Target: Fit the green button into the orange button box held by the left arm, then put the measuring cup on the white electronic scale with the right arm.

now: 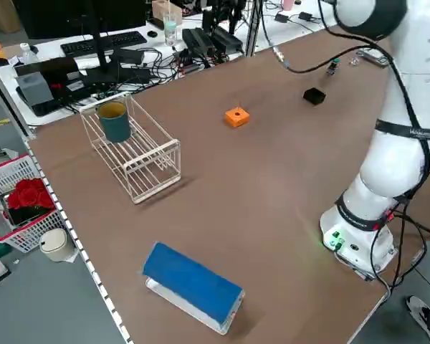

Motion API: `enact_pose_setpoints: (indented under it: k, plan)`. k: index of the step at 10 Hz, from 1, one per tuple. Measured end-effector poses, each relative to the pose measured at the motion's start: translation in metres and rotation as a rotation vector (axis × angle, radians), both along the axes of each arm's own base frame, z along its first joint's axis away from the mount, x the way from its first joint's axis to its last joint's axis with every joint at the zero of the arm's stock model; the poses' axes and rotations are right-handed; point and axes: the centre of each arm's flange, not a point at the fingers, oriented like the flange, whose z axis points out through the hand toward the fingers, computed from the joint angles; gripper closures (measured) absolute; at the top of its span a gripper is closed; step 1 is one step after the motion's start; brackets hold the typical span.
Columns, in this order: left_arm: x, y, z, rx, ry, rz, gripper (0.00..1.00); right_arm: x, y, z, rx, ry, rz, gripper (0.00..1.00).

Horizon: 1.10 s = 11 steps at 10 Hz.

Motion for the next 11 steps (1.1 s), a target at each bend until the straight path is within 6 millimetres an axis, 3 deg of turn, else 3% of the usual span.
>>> enact_pose_setpoints:
  k: [2, 4, 6, 9, 11]
  plan:
    - [0.005, -0.007, -0.047, -0.003, 0.031, 0.021, 0.00, 0.003, 0.026, -0.059, -0.027, 0.003, -0.027, 0.00]
    - [0.000, -0.023, -0.075, 0.013, 0.057, 0.075, 0.04, 0.005, 0.028, -0.095, -0.007, -0.017, -0.023, 0.00]
    - [-0.007, -0.030, -0.108, 0.024, 0.010, 0.080, 0.04, -0.001, 0.027, -0.118, -0.011, -0.027, -0.004, 0.00]
    - [-0.043, -0.043, -0.177, 0.057, -0.017, 0.016, 0.02, -0.006, 0.026, -0.145, -0.024, -0.016, 0.015, 0.00]
    - [-0.056, -0.057, -0.186, 0.080, -0.001, -0.026, 0.02, -0.010, 0.025, -0.157, -0.011, -0.030, 0.017, 0.00]
